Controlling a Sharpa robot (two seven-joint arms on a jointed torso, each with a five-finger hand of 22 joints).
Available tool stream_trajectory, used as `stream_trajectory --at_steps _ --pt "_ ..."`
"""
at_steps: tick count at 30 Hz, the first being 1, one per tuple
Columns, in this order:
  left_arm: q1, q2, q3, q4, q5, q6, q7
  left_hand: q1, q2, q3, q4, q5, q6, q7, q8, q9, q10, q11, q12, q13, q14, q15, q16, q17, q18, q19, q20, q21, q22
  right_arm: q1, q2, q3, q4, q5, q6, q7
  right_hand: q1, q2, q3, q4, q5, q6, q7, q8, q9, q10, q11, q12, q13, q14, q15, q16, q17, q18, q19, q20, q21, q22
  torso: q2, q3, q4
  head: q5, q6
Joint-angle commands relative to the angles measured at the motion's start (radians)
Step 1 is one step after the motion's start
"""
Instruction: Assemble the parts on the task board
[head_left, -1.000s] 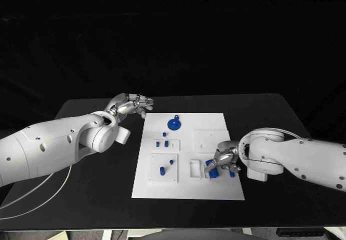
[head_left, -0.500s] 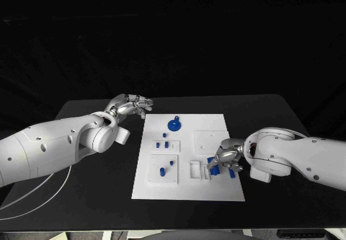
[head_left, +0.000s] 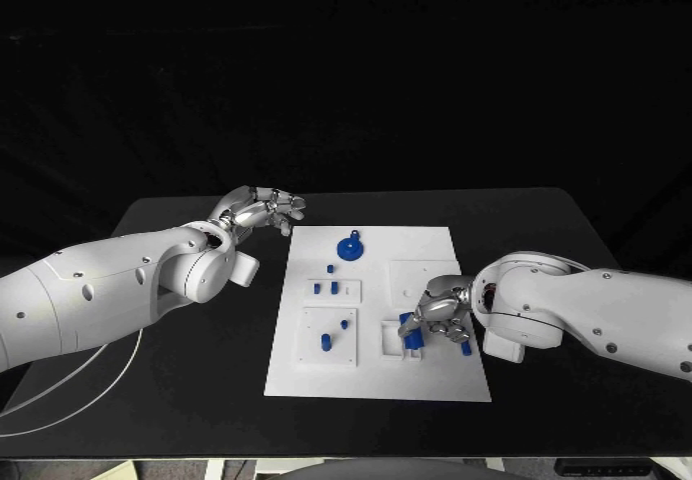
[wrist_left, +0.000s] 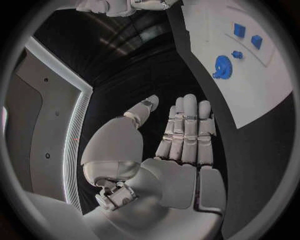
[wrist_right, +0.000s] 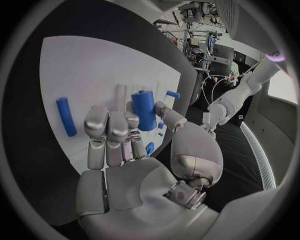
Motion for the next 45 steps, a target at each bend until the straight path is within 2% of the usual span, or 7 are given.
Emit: stream_trajectory --at_steps 1,6,14,32,36,45 --pt "0.000 0.001 0.001 0.003 0.005 0.016 0.005 -0.011 0.001 0.002 0.006 -0.006 0.002 0.007 0.006 -0.002 -0.010 0.001 0.006 0.002 -0.002 0.005 -0.007 0.002 0.012 0.007 -0.011 -0.005 0.001 -0.012 0.015 -0.001 -0.012 0.019 0.011 -0.020 -0.003 0.009 -0.004 0.004 -0.006 0.011 0.002 0.000 -0.002 0.007 -0.002 -0.004 0.002 0.001 -0.007 0.004 -0.002 0.118 0.000 0.005 0.003 0.010 0.000 0.0006 -0.0017 0.002 -0.001" --pt "0.000 0.000 0.001 0.002 0.005 0.015 0.004 -0.011 0.001 0.002 0.007 -0.007 0.002 0.007 0.006 -0.002 -0.010 0.001 0.006 0.002 -0.002 0.005 -0.007 0.002 0.012 0.007 -0.011 -0.005 0.001 -0.028 0.033 -0.001 -0.021 0.013 0.013 -0.019 -0.008 0.008 -0.005 0.006 -0.004 0.009 0.002 -0.002 -0.003 0.005 -0.001 -0.006 0.002 0.000 -0.007 0.003 -0.004 0.118 -0.001 0.004 0.003 0.010 0.001 0.0016 -0.0014 0.006 -0.001" --pt "0.000 0.001 0.001 0.004 0.005 0.018 0.004 -0.011 0.001 0.002 0.007 -0.007 0.001 0.007 0.006 -0.002 -0.010 0.001 0.006 0.002 -0.002 0.005 -0.007 0.002 0.012 0.007 -0.011 -0.005 0.001 -0.038 0.049 -0.001 -0.026 0.013 0.020 -0.017 -0.017 0.001 -0.010 0.009 -0.006 0.009 0.003 -0.003 -0.003 0.005 -0.001 -0.008 0.003 -0.001 -0.007 0.003 -0.006 0.118 -0.001 0.004 0.002 0.009 0.001 0.0011 -0.0029 0.009 -0.003" --pt "0.000 -0.002 0.001 0.004 0.005 0.017 0.003 -0.012 0.002 0.002 0.009 -0.007 0.001 0.007 0.006 -0.002 -0.010 0.001 0.006 0.002 -0.002 0.005 -0.007 0.002 0.012 0.007 -0.011 -0.006 0.002 -0.042 0.061 -0.001 -0.036 -0.011 0.024 -0.018 -0.028 -0.012 -0.022 0.010 -0.006 0.007 0.003 -0.005 -0.003 0.004 -0.001 -0.010 0.005 -0.002 -0.007 0.004 -0.008 0.118 -0.002 0.002 0.002 0.009 0.001 0.0006 -0.0018 0.014 -0.002" --pt "0.000 -0.003 0.001 0.005 0.005 0.017 0.004 -0.012 0.002 0.002 0.009 -0.007 0.001 0.007 0.006 -0.002 -0.011 0.001 0.006 0.002 -0.002 0.005 -0.007 0.003 0.012 0.007 -0.011 -0.006 0.002 -0.042 0.062 -0.001 -0.038 -0.023 0.026 -0.017 -0.043 -0.032 -0.037 0.014 -0.009 0.005 0.003 -0.006 -0.003 0.003 0.000 -0.012 0.006 -0.003 -0.007 0.005 -0.010 0.118 -0.002 0.000 0.002 0.008 0.001 0.0009 -0.0020 0.015 -0.004" --pt "0.000 -0.004 0.001 0.005 0.005 0.019 0.003 -0.013 0.000 0.001 0.009 -0.008 0.000 0.007 0.006 -0.002 -0.011 0.001 0.006 0.003 -0.002 0.005 -0.008 0.003 0.012 0.007 -0.011 -0.006 0.002 -0.044 0.065 -0.001 -0.037 -0.046 0.029 -0.020 -0.050 -0.096 -0.065 0.014 -0.011 0.000 0.003 -0.009 0.000 -0.002 0.000 -0.015 0.010 -0.005 -0.007 0.006 -0.013 0.118 -0.002 -0.007 0.001 0.006 0.001 0.0017 -0.0026 0.018 -0.006"
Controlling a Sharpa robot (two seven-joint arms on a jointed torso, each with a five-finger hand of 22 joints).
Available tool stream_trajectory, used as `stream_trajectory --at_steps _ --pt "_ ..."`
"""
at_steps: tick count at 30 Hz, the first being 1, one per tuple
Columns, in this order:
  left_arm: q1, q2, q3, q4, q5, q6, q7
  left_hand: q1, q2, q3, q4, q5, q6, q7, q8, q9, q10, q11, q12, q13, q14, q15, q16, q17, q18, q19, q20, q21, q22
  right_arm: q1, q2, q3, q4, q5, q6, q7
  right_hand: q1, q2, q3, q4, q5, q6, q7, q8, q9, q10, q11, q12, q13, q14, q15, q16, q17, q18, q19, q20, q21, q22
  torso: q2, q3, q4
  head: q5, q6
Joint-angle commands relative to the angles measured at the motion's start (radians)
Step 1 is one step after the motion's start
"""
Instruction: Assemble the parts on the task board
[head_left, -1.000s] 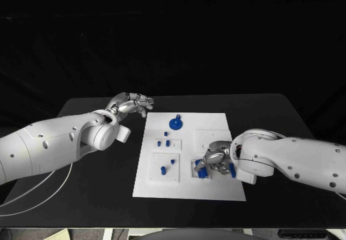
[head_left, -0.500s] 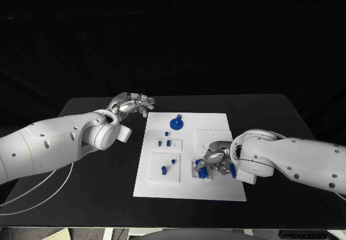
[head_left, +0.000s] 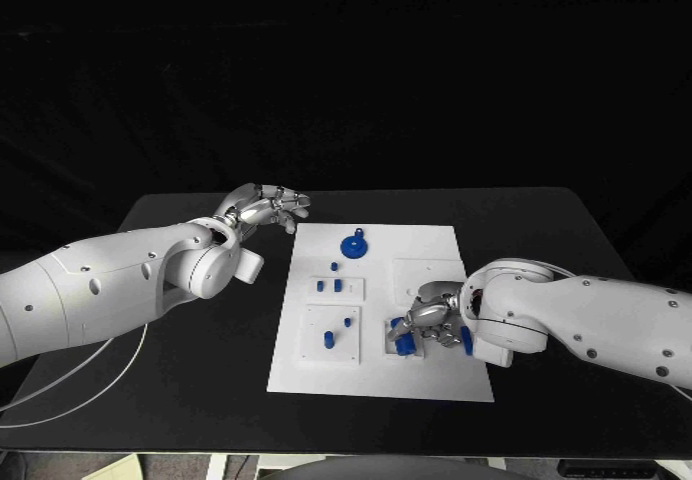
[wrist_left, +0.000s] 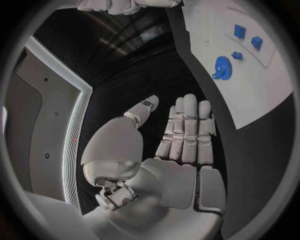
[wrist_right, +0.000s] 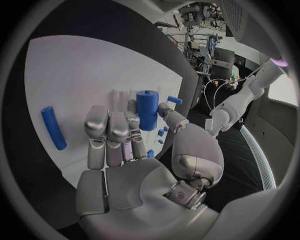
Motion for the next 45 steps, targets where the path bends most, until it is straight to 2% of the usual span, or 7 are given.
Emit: stream_trajectory --at_steps 1,6,15,24,32,39,45 --pt "0.000 0.000 0.001 0.003 0.004 0.015 0.007 -0.009 -0.004 -0.001 0.007 -0.004 0.002 0.007 0.006 -0.002 -0.007 -0.003 0.006 0.001 -0.002 0.005 -0.004 0.001 0.012 0.005 -0.009 -0.006 0.002 -0.011 0.004 -0.007 0.000 -0.023 0.022 -0.011 0.000 -0.019 -0.007 0.003 -0.004 -0.009 0.003 -0.007 0.001 -0.005 0.002 -0.004 0.001 -0.003 -0.005 0.005 -0.001 0.109 -0.001 -0.009 0.000 0.006 0.000 0.0005 -0.0008 0.001 0.000" --pt "0.000 0.000 0.001 0.003 0.004 0.018 0.008 -0.009 -0.005 -0.001 0.007 -0.004 0.002 0.007 0.006 -0.002 -0.007 -0.003 0.006 0.001 -0.002 0.005 -0.004 0.002 0.012 0.005 -0.009 -0.006 0.002 -0.012 0.005 -0.007 -0.002 -0.056 0.027 -0.004 0.001 -0.035 -0.012 0.010 -0.004 -0.012 0.003 -0.009 0.003 -0.007 0.003 -0.006 0.002 -0.004 -0.004 0.004 -0.003 0.109 -0.002 -0.011 -0.002 0.004 0.000 0.0007 -0.0012 0.001 -0.001" --pt "0.000 -0.001 0.001 0.003 0.004 0.017 0.008 -0.009 -0.007 -0.002 0.007 -0.004 0.001 0.008 0.006 -0.002 -0.008 -0.003 0.006 0.001 -0.002 0.005 -0.004 0.002 0.013 0.005 -0.009 -0.007 0.002 -0.022 0.011 -0.007 -0.008 -0.057 0.026 -0.001 0.004 -0.043 -0.014 0.019 -0.005 -0.013 0.003 -0.009 0.005 -0.008 0.003 -0.007 0.002 -0.005 -0.004 0.003 -0.005 0.109 -0.002 -0.013 -0.003 0.002 0.000 0.0006 -0.0001 0.001 -0.005" --pt "0.000 -0.002 0.001 0.004 0.004 0.017 0.008 -0.009 -0.008 -0.002 0.007 -0.004 0.001 0.008 0.006 -0.002 -0.008 -0.003 0.006 0.002 -0.002 0.005 -0.005 0.002 0.013 0.005 -0.009 -0.007 0.002 -0.024 0.009 -0.007 -0.010 -0.057 0.019 0.000 -0.018 -0.062 -0.038 0.051 -0.005 -0.017 0.003 -0.008 0.010 -0.009 0.003 -0.010 0.004 -0.007 -0.004 0.003 -0.007 0.109 -0.002 -0.015 -0.006 0.000 0.000 0.0002 -0.0007 0.002 -0.005" --pt "0.000 -0.003 0.001 0.003 0.004 0.016 0.008 -0.009 -0.008 -0.002 0.007 -0.004 0.001 0.008 0.007 -0.002 -0.008 -0.003 0.006 0.002 -0.002 0.005 -0.005 0.002 0.013 0.005 -0.009 -0.007 0.003 -0.024 0.005 -0.007 -0.008 -0.058 0.013 0.001 -0.034 -0.049 -0.078 0.055 -0.005 -0.019 0.002 -0.008 0.015 -0.010 0.002 -0.011 0.007 -0.009 -0.006 0.005 -0.007 0.109 -0.007 -0.019 -0.006 0.001 0.000 0.0002 -0.0008 0.002 -0.005" --pt "0.001 -0.002 0.001 0.002 0.004 0.016 0.008 -0.009 -0.008 -0.002 0.007 -0.004 0.001 0.008 0.007 -0.002 -0.008 -0.003 0.006 0.002 -0.002 0.005 -0.005 0.002 0.013 0.005 -0.009 -0.007 0.003 -0.024 -0.005 -0.007 -0.002 -0.066 0.016 0.012 -0.020 -0.013 -0.085 0.046 -0.002 -0.019 0.001 -0.008 0.018 -0.009 0.001 -0.012 0.008 -0.010 -0.006 0.005 -0.008 0.109 -0.011 -0.022 -0.006 0.002 0.000 0.0005 -0.0010 0.000 -0.004" --pt "0.001 -0.002 0.001 0.001 0.004 0.016 0.007 -0.009 -0.008 -0.002 0.008 -0.004 0.001 0.008 0.007 -0.002 -0.008 -0.003 0.006 0.002 -0.002 0.005 -0.005 0.003 0.013 0.005 -0.009 -0.008 0.003 -0.023 -0.021 -0.006 0.014 -0.073 0.029 0.015 -0.024 -0.020 -0.091 0.045 -0.003 -0.018 0.002 -0.009 0.018 -0.009 0.002 -0.014 0.007 -0.011 -0.006 0.004 -0.010 0.109 -0.012 -0.020 -0.006 0.002 0.000 0.0004 -0.0007 0.000 -0.005"
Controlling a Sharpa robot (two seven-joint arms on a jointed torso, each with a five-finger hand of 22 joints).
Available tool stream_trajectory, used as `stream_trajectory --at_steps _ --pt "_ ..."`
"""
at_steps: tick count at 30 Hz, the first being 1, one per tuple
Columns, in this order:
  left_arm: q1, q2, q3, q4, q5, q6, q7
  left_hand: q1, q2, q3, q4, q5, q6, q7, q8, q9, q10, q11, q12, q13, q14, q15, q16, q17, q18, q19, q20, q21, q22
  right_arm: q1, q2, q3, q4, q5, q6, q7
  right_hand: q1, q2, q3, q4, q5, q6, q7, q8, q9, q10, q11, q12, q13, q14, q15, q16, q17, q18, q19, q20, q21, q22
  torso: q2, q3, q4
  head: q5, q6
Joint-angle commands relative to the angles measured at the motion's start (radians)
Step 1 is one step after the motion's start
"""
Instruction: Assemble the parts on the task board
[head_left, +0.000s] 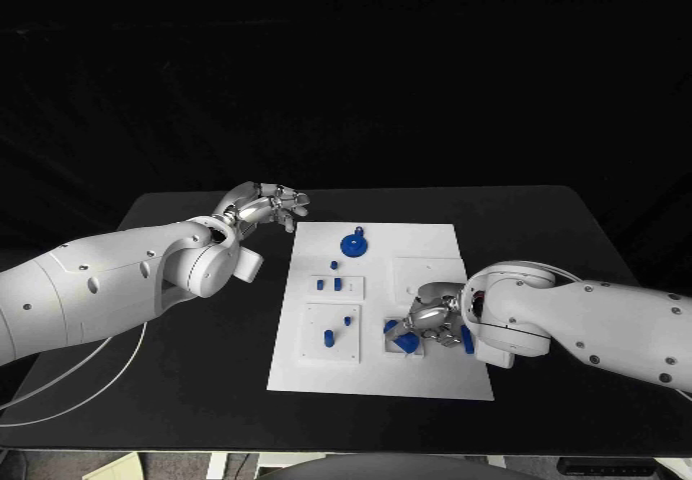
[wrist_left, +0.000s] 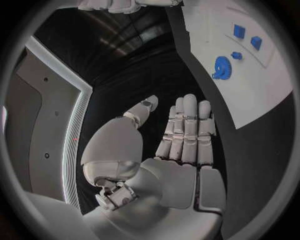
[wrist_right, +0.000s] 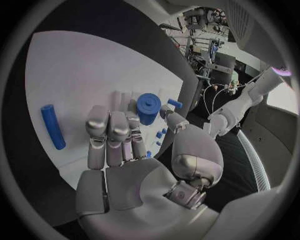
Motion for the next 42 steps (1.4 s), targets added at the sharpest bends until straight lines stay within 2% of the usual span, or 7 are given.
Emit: stream_trajectory --at_steps 1,9,13,21,30,35,42 --pt "0.001 0.001 0.001 0.001 0.004 0.013 0.008 -0.005 -0.004 0.001 0.006 -0.004 -0.002 0.006 0.007 -0.001 -0.005 0.001 0.006 0.002 -0.002 0.005 -0.005 0.001 0.013 0.007 -0.011 -0.004 0.002 -0.010 -0.012 -0.008 0.006 -0.014 0.028 -0.018 -0.007 -0.003 -0.005 -0.002 -0.003 -0.003 -0.003 0.007 -0.002 -0.007 0.000 -0.007 0.000 -0.002 0.002 0.004 -0.001 0.107 0.001 -0.004 -0.006 0.002 0.000 0.0003 -0.0001 0.000 0.000" --pt "0.001 0.002 0.001 -0.001 0.004 0.014 0.006 -0.005 -0.003 0.001 0.006 -0.004 -0.002 0.006 0.007 -0.001 -0.005 0.001 0.006 0.002 -0.002 0.005 -0.005 0.001 0.013 0.008 -0.011 -0.004 0.002 0.008 -0.029 -0.007 0.025 -0.026 0.029 -0.017 -0.020 -0.026 -0.014 0.008 -0.005 -0.002 -0.004 0.007 -0.001 -0.006 -0.001 -0.009 0.000 -0.002 0.001 0.004 -0.002 0.107 0.002 -0.005 -0.006 0.002 0.000 -0.0002 -0.0002 -0.002 0.003" --pt "0.000 0.004 0.001 -0.002 0.004 0.015 0.006 -0.005 -0.003 0.001 0.006 -0.004 -0.002 0.006 0.007 -0.001 -0.005 0.001 0.006 0.002 -0.002 0.005 -0.005 0.001 0.013 0.008 -0.011 -0.004 0.002 0.011 -0.034 -0.001 0.018 -0.041 0.031 -0.016 -0.026 -0.027 -0.019 0.011 -0.005 -0.002 -0.005 0.007 -0.001 -0.005 -0.001 -0.009 0.000 -0.002 0.001 0.005 -0.002 0.107 0.001 -0.005 -0.006 0.002 0.000 -0.0006 -0.0003 -0.004 0.004" --pt "0.000 0.003 0.001 -0.001 0.004 0.020 0.006 -0.007 -0.001 0.001 0.009 -0.004 -0.002 0.006 0.007 -0.002 -0.005 0.001 0.006 0.002 -0.002 0.005 -0.006 0.002 0.013 0.009 -0.011 -0.005 0.002 0.014 -0.034 0.013 0.012 -0.050 0.038 -0.014 -0.027 -0.022 -0.026 0.010 -0.005 -0.002 -0.005 0.007 0.000 -0.005 -0.002 -0.009 0.000 -0.002 0.000 0.005 -0.002 0.107 0.002 -0.007 -0.006 0.002 0.001 0.0002 -0.0003 -0.002 0.008" --pt "0.000 0.001 0.001 -0.001 0.004 0.019 0.006 -0.007 -0.001 0.001 0.010 -0.004 -0.002 0.006 0.008 -0.002 -0.006 0.001 0.006 0.002 -0.002 0.005 -0.006 0.002 0.013 0.009 -0.011 -0.005 0.002 0.021 -0.046 0.017 0.024 -0.055 0.063 -0.014 -0.028 -0.017 -0.029 0.010 -0.005 -0.002 -0.006 0.007 0.001 -0.005 -0.002 -0.009 0.001 -0.003 0.000 0.006 -0.002 0.107 0.002 -0.008 -0.005 0.002 0.001 0.0012 -0.0005 -0.002 0.007" --pt "0.000 0.003 0.001 -0.001 0.004 0.020 0.005 -0.007 -0.001 0.001 0.010 -0.004 -0.002 0.006 0.008 -0.002 -0.006 0.001 0.006 0.002 -0.002 0.005 -0.006 0.002 0.013 0.009 -0.011 -0.006 0.002 0.024 -0.053 0.017 0.040 -0.052 0.085 -0.016 -0.025 -0.001 -0.034 0.005 -0.004 -0.002 -0.006 0.007 0.002 -0.004 -0.003 -0.010 0.001 -0.003 -0.001 0.007 -0.002 0.107 0.001 -0.009 -0.004 0.003 0.000 0.0007 -0.0022 -0.004 0.007" --pt "0.001 0.001 0.001 -0.002 0.004 0.019 0.004 -0.008 -0.001 0.001 0.011 -0.004 -0.002 0.006 0.008 -0.002 -0.006 0.001 0.006 0.003 -0.002 0.005 -0.006 0.002 0.013 0.009 -0.011 -0.006 0.002 0.024 -0.066 0.016 0.062 -0.043 0.113 -0.020 -0.023 0.013 -0.041 -0.002 -0.004 -0.001 -0.006 0.006 0.003 -0.004 -0.003 -0.010 0.002 -0.003 0.000 0.007 -0.003 0.107 0.000 -0.009 -0.004 0.004 0.000 0.0011 -0.0004 -0.005 0.007"
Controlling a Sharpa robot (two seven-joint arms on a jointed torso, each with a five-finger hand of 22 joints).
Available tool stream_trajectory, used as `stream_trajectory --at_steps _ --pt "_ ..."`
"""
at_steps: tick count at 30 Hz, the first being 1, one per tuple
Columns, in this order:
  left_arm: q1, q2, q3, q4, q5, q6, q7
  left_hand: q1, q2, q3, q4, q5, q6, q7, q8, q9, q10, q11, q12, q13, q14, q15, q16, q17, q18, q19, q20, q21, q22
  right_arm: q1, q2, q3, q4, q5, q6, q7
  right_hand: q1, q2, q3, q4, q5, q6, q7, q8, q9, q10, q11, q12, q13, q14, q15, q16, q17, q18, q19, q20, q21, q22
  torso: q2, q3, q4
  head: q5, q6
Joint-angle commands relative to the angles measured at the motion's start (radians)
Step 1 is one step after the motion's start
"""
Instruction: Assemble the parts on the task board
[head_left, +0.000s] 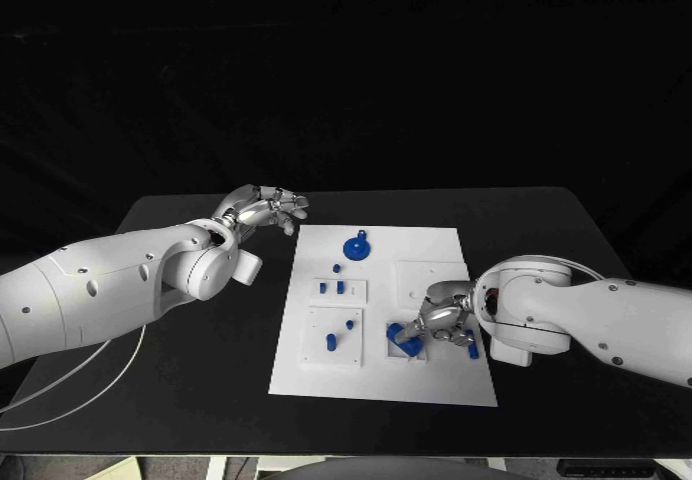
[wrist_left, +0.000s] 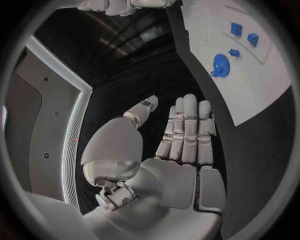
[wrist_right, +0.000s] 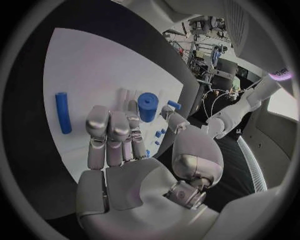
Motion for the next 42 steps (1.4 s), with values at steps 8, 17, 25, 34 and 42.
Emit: stream_trajectory --at_steps 8,17,25,34,42 --pt "0.001 0.001 0.001 0.000 0.004 0.014 0.004 -0.012 0.001 0.000 0.011 -0.004 0.001 0.006 0.005 -0.001 -0.006 0.001 0.007 0.002 -0.002 0.005 -0.007 0.002 0.013 0.007 -0.007 -0.007 0.002 0.001 -0.014 0.000 0.034 0.043 0.054 0.001 0.000 0.030 -0.011 -0.009 -0.003 0.005 -0.003 0.002 0.001 -0.002 -0.003 -0.007 0.002 -0.003 -0.002 0.005 -0.002 0.106 -0.004 -0.007 -0.002 0.005 0.000 -0.0007 0.0020 -0.002 0.000" --pt "0.001 0.000 0.001 -0.001 0.004 0.015 0.002 -0.014 0.001 0.000 0.014 -0.004 0.001 0.005 0.005 -0.001 -0.006 0.001 0.007 0.002 -0.002 0.005 -0.007 0.003 0.014 0.007 -0.007 -0.007 0.002 0.001 -0.012 0.000 0.039 0.033 0.053 0.012 0.000 0.036 -0.014 -0.013 -0.003 0.005 -0.003 0.001 0.001 -0.001 -0.003 -0.007 0.002 -0.003 -0.002 0.005 -0.002 0.106 -0.004 -0.006 -0.001 0.006 0.000 -0.0010 0.0021 -0.004 0.001" --pt "0.001 0.000 0.001 -0.003 0.004 0.014 0.001 -0.014 0.002 0.001 0.015 -0.003 0.001 0.005 0.005 -0.002 -0.006 0.001 0.007 0.002 -0.002 0.005 -0.007 0.003 0.014 0.007 -0.007 -0.008 0.003 0.001 -0.009 0.000 0.039 -0.049 0.039 0.039 0.021 0.049 -0.011 -0.036 -0.002 0.008 -0.004 0.000 0.001 0.001 -0.004 -0.007 0.003 -0.003 -0.002 0.007 -0.003 0.106 -0.004 -0.007 0.001 0.007 0.001 -0.0009 0.0018 -0.005 0.000" --pt "0.000 0.002 0.001 -0.003 0.004 0.015 -0.004 -0.014 0.003 0.002 0.017 -0.003 0.001 0.005 0.005 -0.002 -0.006 0.001 0.007 0.003 -0.002 0.005 -0.008 0.003 0.014 0.007 -0.007 -0.008 0.003 0.001 0.011 0.000 0.028 -0.117 0.036 0.049 0.117 0.093 0.072 -0.069 -0.004 0.015 -0.004 0.000 0.000 0.007 -0.005 -0.009 0.003 -0.001 -0.003 0.007 -0.007 0.106 0.002 -0.006 0.001 0.004 0.000 -0.0009 0.0021 -0.006 0.000" --pt "0.001 -0.004 0.000 0.000 0.003 0.010 -0.007 -0.012 0.005 0.003 0.017 -0.002 0.001 0.005 0.006 -0.002 -0.007 0.001 0.007 0.003 -0.002 0.005 -0.008 0.004 0.014 0.008 -0.007 -0.009 0.003 0.000 0.017 0.000 0.018 -0.117 0.031 0.045 0.117 0.109 0.108 -0.050 -0.005 0.018 -0.003 -0.001 -0.001 0.010 -0.003 -0.011 0.003 0.000 0.000 0.007 -0.010 0.106 0.004 0.003 0.001 0.003 0.001 -0.0010 0.0028 -0.007 -0.005"
